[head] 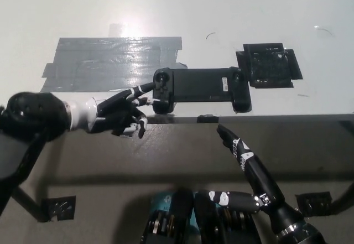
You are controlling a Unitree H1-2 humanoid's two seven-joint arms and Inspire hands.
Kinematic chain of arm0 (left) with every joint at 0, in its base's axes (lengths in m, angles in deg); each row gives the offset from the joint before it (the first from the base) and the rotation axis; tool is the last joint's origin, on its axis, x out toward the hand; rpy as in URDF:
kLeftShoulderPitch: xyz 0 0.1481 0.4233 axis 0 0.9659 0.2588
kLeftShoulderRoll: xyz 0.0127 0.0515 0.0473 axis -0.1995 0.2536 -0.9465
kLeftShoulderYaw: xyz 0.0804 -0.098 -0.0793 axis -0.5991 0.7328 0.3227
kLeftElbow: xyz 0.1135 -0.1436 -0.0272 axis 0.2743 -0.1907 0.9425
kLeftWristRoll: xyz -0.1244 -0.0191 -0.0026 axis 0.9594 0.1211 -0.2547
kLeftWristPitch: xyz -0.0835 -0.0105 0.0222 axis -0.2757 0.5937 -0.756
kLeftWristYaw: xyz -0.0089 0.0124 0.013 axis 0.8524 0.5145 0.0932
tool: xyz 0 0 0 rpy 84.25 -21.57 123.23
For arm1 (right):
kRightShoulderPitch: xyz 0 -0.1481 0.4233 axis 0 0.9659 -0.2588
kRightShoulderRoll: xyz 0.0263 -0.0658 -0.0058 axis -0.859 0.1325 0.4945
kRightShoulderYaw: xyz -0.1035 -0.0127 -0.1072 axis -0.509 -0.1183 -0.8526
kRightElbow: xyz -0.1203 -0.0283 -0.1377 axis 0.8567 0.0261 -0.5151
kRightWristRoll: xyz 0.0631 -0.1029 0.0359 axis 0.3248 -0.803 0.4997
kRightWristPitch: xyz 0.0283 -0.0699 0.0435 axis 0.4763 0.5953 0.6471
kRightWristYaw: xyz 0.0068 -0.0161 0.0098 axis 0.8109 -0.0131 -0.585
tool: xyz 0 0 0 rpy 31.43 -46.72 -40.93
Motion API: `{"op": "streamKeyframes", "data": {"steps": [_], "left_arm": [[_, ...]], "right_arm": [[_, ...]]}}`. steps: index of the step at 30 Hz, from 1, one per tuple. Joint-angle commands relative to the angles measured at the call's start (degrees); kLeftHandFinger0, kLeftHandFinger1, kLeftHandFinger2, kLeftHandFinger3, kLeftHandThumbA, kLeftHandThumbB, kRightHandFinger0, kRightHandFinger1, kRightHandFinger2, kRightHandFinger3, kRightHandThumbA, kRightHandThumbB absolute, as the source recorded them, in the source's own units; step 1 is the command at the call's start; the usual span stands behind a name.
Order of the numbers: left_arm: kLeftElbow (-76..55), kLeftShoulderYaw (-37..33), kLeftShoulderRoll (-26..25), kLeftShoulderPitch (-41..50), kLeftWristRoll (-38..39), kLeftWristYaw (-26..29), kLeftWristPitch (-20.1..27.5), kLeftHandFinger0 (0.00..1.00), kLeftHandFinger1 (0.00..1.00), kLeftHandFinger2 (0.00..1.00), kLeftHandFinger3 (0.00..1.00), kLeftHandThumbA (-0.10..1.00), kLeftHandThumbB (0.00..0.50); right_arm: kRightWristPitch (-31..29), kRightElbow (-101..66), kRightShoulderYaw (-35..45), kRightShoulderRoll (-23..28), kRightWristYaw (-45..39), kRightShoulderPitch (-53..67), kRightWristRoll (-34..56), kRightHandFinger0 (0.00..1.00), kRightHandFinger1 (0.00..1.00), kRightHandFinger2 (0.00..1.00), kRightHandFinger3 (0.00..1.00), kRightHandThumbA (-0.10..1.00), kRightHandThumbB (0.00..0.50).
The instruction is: A controller is being placed at the center of the desk near the left hand and the robot uses its left hand's index finger to press a button at the left area of the controller
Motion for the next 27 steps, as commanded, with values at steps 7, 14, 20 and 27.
{"op": "streamKeyframes", "data": {"steps": [7, 14, 20, 27], "left_arm": [[-35.33, 17.85, -1.12, 16.51, 17.47, 12.63, -2.27, 0.35, 0.17, 0.2, 1.0, 1.0, 0.351], [-37.27, 19.24, 9.85, 37.73, 0.76, 17.68, 14.63, 1.0, 1.0, 1.0, 1.0, 1.0, 0.34], [-28.19, 20.11, 18.41, 42.53, -9.15, 25.77, 28.7, 1.0, 1.0, 1.0, 1.0, 1.0, 0.309], [-20.15, 19.44, 22.11, 43.88, -17.09, 31.15, 40.64, 1.0, 1.0, 1.0, 1.0, 1.0, 0.311]], "right_arm": [[-0.37, -1.02, 0.16, -0.51, -1.0, -1.21, 1.52, 1.0, 1.0, 1.0, 1.0, 0.95, 0.271], [-1.01, -0.24, -0.01, -0.57, -1.01, 0.21, 1.57, 1.0, 1.0, 1.0, 1.0, 0.96, 0.286], [-2.36, 0.71, 0.27, -0.66, -0.54, 1.19, 1.48, 1.0, 1.0, 1.0, 1.0, 0.97, 0.273], [-4.19, 0.86, 0.56, -0.55, 0.28, 2.38, 0.66, 1.0, 1.0, 1.0, 1.0, 1.0, 0.255]]}}
